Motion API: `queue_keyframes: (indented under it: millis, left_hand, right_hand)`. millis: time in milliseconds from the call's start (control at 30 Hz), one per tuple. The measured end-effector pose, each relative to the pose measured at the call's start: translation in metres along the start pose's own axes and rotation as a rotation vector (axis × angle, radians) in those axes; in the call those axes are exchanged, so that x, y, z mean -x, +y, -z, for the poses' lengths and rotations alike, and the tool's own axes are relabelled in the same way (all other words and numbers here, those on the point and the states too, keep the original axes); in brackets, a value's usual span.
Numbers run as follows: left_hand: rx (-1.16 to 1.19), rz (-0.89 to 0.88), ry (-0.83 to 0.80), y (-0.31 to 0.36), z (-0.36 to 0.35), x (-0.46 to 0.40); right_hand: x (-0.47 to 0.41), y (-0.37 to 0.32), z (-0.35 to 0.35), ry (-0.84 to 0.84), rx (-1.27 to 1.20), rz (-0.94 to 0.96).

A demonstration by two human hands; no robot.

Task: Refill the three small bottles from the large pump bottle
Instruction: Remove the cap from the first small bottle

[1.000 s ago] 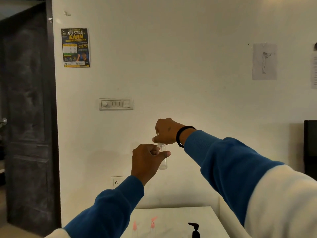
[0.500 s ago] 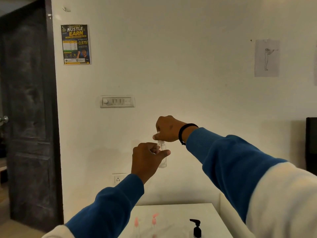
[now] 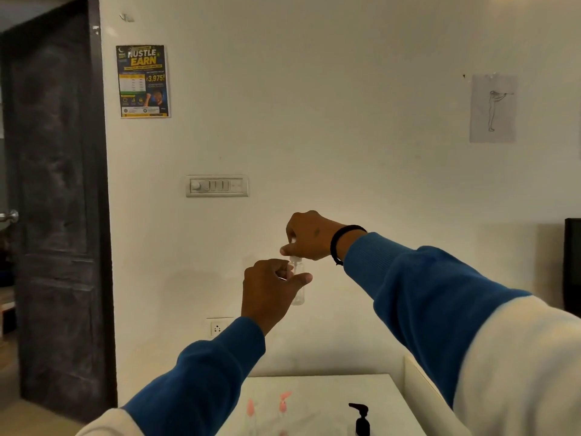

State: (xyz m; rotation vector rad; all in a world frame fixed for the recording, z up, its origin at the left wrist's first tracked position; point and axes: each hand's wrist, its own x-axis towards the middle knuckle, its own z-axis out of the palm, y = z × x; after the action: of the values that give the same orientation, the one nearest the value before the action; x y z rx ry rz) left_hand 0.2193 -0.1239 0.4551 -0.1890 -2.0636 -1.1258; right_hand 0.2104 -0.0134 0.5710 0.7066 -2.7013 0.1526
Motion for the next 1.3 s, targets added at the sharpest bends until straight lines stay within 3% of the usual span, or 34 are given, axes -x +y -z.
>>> queue_keyframes:
  millis: [267, 467, 833, 1067, 1300]
  left_hand:
    - [-0.029, 0.021, -0.005, 0.001, 0.005, -0.001]
    - [-0.013, 0.016, -0.007, 0.003, 0.005, -0.003]
    - [0.000, 0.035, -0.015, 0.000, 0.003, -0.003]
    - [-0.004, 0.028, -0.006, -0.001, 0.003, -0.003]
    - [-0.040, 0.026, -0.023, -0.004, 0.001, -0.003]
  right_hand:
    - [0.007, -0.005, 0.009, -0.062, -0.007, 0.078]
    - [0.003, -0.002, 0.006, 0.043, -0.015, 0.001]
    - [0.005, -0.005, 0.007, -0.092, -0.052, 0.066]
    - [0.000, -0.002, 0.000, 0.062, -0.056, 0.037]
    - [0.004, -0.001, 0.003, -0.031, -0.098, 0.069]
